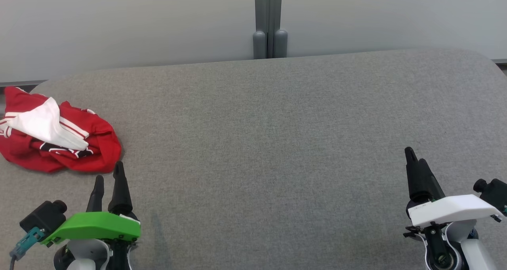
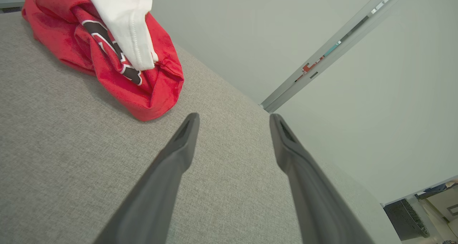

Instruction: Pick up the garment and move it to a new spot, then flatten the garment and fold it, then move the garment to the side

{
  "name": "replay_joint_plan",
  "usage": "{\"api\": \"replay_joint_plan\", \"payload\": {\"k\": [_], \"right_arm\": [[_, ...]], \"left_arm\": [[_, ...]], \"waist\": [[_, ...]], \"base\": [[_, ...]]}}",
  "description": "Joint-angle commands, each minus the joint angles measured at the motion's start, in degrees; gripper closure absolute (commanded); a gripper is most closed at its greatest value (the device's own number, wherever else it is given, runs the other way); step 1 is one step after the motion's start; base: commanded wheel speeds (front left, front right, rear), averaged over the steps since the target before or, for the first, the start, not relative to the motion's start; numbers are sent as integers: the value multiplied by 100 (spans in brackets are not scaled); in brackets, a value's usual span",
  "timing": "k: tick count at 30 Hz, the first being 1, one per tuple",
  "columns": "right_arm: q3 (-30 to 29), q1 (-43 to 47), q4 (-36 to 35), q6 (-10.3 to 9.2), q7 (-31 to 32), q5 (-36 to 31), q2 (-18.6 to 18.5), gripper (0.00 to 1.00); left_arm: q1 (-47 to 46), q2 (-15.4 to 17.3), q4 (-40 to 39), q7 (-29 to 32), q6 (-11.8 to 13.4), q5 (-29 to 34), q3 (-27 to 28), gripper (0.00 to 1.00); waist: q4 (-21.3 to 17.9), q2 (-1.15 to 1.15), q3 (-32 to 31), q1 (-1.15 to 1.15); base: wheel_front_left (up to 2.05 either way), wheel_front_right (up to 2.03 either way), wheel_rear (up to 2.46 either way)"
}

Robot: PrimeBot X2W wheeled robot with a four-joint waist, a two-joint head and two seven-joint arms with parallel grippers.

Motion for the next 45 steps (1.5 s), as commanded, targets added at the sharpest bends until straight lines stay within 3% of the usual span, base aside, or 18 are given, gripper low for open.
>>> {"api": "replay_joint_plan", "payload": {"k": [1,24,45], "right_arm": [[23,-9,-80,2,-64,-221,-60,0],[65,110,-28,2,-449,-2102,-86,0],[54,179,20,2,-744,-3408,-83,0]], "left_arm": [[-153,75,-64,-62,39,207,-28,0],[-241,240,79,-448,304,1809,-403,0],[-352,325,438,-641,400,2777,-615,0]], "waist": [[7,0,0,0],[161,0,-21,0],[315,0,6,0]], "base": [[0,0,0],[0,0,0],[0,0,0]]}}
